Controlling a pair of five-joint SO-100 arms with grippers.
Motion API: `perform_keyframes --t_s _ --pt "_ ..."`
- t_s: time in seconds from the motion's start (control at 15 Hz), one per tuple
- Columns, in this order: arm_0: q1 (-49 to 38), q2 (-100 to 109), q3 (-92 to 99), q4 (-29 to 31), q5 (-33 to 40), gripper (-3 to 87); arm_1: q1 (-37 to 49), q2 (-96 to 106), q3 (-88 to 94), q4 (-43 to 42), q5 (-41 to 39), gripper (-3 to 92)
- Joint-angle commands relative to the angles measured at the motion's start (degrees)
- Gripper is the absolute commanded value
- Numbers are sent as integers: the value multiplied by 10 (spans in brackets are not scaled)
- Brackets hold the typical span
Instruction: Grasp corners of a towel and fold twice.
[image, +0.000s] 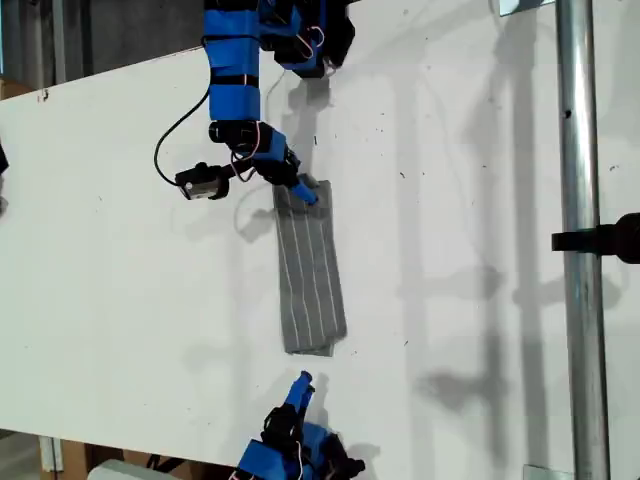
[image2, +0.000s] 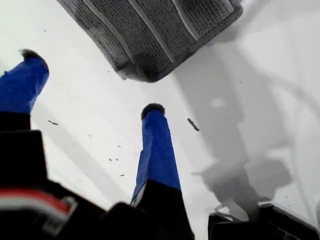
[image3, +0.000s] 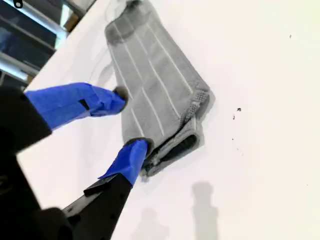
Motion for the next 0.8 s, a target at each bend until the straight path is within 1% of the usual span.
perform_keyframes --t_s 0.0,0.07,0.2,0.33,0.4,0.47,0.53,0.6,0.67,0.73 --pt "12 85 40 -28 18 54 26 95 62 -12 58 393" --pt "8 142 67 -40 67 -26 41 177 127 -18 84 389" --pt "-3 150 96 -58 99 -26 62 341 243 -7 117 385" --pt "11 150 146 -110 128 -26 53 490 332 11 149 377" --pt "15 150 189 -142 121 -26 47 537 358 25 162 379" --pt "25 150 242 -202 125 -26 42 569 376 33 172 385" --pt "28 148 257 -201 143 -26 41 588 396 23 182 395" --pt "26 149 254 -162 155 -26 41 593 421 -12 187 400" --pt "21 149 242 -128 156 -26 40 570 433 -59 194 404" --pt "25 149 237 -121 159 -26 45 520 432 -116 196 409"
